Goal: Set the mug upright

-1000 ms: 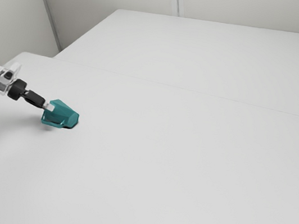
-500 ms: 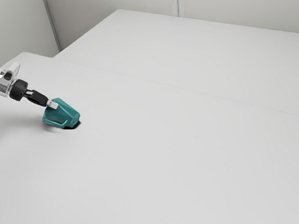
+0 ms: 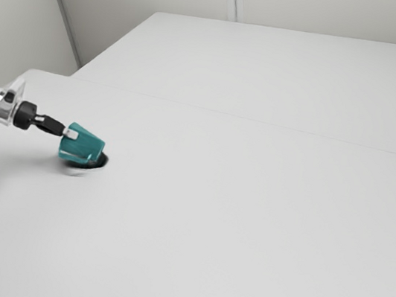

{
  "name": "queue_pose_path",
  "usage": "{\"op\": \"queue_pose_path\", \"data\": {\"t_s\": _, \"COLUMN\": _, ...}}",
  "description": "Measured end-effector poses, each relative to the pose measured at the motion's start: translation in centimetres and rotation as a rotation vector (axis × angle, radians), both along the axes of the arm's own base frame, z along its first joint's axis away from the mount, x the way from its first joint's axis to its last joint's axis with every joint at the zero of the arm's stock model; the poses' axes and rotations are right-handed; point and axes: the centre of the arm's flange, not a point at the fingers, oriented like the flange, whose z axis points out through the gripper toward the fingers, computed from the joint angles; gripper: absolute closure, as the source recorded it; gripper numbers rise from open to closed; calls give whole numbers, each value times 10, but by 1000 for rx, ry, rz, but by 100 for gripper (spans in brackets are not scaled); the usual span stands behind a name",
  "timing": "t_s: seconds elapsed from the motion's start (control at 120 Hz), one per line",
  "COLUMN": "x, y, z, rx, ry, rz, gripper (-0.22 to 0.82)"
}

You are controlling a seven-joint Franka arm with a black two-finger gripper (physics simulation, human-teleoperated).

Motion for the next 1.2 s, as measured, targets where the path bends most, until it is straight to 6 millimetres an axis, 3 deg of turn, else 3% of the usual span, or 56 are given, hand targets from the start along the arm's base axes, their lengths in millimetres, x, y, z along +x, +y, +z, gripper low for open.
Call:
{"op": "queue_pose_path", "data": {"t_s": 0.133, "x": 2, "y": -4, "z": 24, "rx": 9, "ry": -35, "rz": -13, "gripper": 78}}
{"op": "queue_pose_path", "data": {"t_s": 0.208, "x": 18, "y": -17, "z": 44, "rx": 29, "ry": -67, "rz": -58, "gripper": 78}}
{"op": "queue_pose_path", "data": {"t_s": 0.317, "x": 53, "y": -60, "z": 93, "rx": 149, "ry": -93, "rz": -202, "gripper": 79}}
{"op": "queue_pose_path", "data": {"t_s": 0.417, "x": 67, "y": -105, "z": 118, "rx": 282, "ry": -62, "rz": -332, "gripper": 79}}
{"op": "queue_pose_path", "data": {"t_s": 0.542, "x": 78, "y": -165, "z": 107, "rx": 448, "ry": 11, "rz": -477, "gripper": 79}}
{"op": "queue_pose_path", "data": {"t_s": 0.725, "x": 93, "y": -223, "z": 107, "rx": 778, "ry": 55, "rz": -647, "gripper": 79}}
{"op": "queue_pose_path", "data": {"t_s": 0.9, "x": 107, "y": -261, "z": 109, "rx": 963, "ry": 48, "rz": -717, "gripper": 79}}
{"op": "queue_pose_path", "data": {"t_s": 1.2, "x": 122, "y": -311, "z": 94, "rx": 1067, "ry": 31, "rz": -749, "gripper": 79}}
